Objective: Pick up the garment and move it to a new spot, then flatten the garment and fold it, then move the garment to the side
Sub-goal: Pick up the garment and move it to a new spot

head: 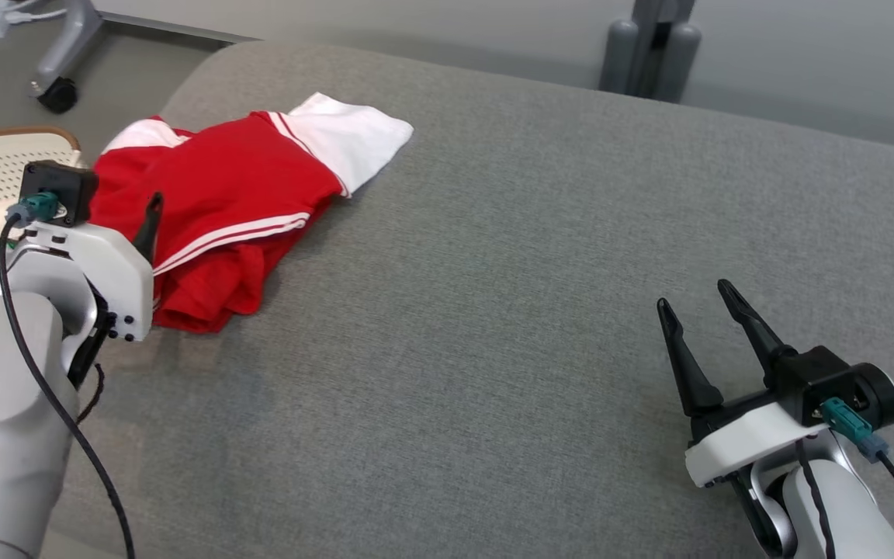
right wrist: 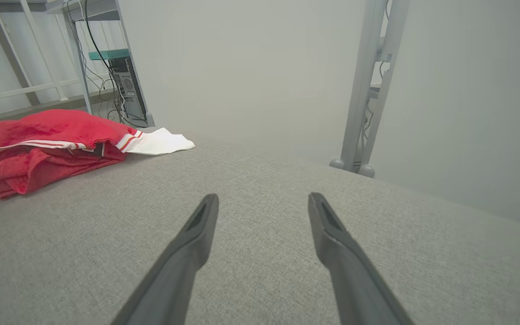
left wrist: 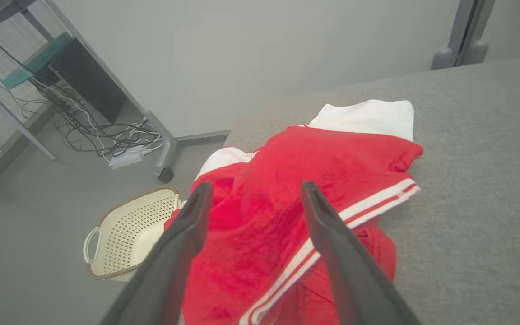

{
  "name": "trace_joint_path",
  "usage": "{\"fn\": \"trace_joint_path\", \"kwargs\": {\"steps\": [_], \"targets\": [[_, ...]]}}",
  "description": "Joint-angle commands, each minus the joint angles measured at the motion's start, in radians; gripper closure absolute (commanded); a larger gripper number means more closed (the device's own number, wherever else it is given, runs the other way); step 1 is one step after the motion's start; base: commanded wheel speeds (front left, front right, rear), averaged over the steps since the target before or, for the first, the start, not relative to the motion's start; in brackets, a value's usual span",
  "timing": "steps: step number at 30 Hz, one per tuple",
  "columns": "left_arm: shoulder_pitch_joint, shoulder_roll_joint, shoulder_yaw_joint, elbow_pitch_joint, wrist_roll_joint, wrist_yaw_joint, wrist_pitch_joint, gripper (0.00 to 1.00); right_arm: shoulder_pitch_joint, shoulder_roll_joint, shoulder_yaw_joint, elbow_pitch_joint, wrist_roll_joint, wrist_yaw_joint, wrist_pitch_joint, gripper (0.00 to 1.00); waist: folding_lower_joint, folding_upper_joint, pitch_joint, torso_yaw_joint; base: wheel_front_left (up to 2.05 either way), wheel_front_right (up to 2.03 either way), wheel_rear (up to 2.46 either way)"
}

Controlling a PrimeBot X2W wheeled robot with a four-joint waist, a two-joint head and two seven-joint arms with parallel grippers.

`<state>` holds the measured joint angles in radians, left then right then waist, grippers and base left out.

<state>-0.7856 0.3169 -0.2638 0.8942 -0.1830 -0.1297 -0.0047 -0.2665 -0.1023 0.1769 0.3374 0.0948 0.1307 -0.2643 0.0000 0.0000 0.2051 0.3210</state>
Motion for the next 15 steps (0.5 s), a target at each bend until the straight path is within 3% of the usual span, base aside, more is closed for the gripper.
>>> {"fn": "trace_joint_path", "kwargs": {"steps": [1,7,15], "targets": [[-0.028,0.025,-0.037,0.028,-0.024,0.0,0.016,0.0,-0.017,-0.009,0.007,-0.004,-0.008,0.0,-0.001,0.0,0.0,0.0,0.05,-0.052,0.0,0.0,0.0],[-0.106,0.089,-0.184,0.112,-0.15,0.0,0.126,0.0,-0.037,-0.014,0.015,-0.008,-0.007,0.0,-0.001,0.0,0.0,0.0,0.096,-0.098,0.0,0.0,0.0],[-0.192,0.15,-0.296,0.172,-0.262,0.0,0.235,0.0,-0.056,-0.023,0.015,-0.024,-0.006,0.0,-0.001,0.0,0.0,0.0,0.154,-0.123,0.0,0.0,0.0]]}}
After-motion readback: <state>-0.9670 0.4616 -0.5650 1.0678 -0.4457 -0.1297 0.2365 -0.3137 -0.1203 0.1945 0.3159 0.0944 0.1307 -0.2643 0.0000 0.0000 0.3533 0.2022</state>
